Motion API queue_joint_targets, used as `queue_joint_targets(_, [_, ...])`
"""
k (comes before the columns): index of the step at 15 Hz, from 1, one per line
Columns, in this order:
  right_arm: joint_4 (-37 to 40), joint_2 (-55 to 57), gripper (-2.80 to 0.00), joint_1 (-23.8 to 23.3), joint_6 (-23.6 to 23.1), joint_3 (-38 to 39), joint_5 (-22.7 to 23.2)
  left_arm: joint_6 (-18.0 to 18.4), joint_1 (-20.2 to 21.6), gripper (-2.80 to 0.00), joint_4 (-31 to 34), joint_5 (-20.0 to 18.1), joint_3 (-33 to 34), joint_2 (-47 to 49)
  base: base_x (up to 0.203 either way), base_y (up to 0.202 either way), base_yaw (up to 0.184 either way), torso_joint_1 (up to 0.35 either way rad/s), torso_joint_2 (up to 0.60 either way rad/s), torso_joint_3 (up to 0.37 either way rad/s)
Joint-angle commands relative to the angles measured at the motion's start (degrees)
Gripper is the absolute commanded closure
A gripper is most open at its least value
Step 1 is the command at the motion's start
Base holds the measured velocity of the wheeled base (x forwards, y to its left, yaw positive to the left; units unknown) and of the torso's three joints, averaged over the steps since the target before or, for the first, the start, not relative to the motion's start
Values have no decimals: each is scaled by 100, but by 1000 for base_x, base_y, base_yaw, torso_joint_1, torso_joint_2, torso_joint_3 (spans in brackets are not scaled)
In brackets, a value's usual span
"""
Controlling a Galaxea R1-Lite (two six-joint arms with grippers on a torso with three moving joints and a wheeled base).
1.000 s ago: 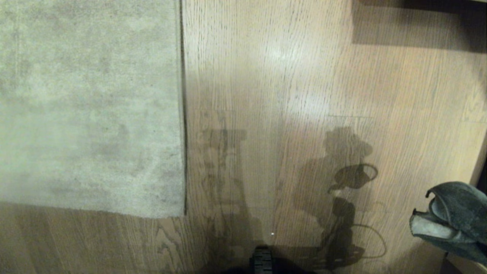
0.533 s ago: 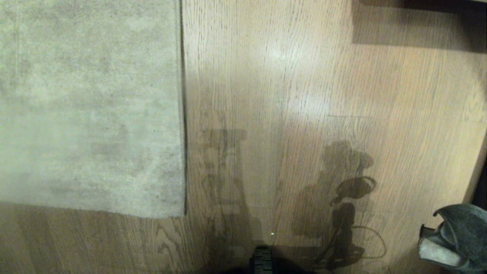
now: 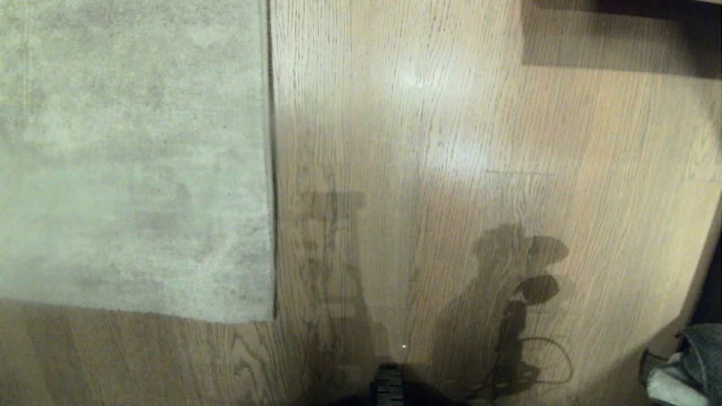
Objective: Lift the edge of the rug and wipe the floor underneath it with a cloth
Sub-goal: Lift up the carpet
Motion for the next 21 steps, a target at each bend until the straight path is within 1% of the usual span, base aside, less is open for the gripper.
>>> queue_joint_targets(1, [-5,-178,0,2,95,0,-3,-4,1,0,-2,2,0,9,0,0,0,0,0,0])
queue_joint_targets(6, [-5,-174,0,2,195,0,6,-4,1,0,-2,2,0,9,0,0,0,0,0,0])
queue_joint_targets(9, [-13,-174,0,2,335,0,-3,-4,1,0,-2,2,0,9,0,0,0,0,0,0])
queue_joint_targets(21, [-5,-174,0,2,336,0,-9,-4,1,0,-2,2,0,9,0,0,0,0,0,0])
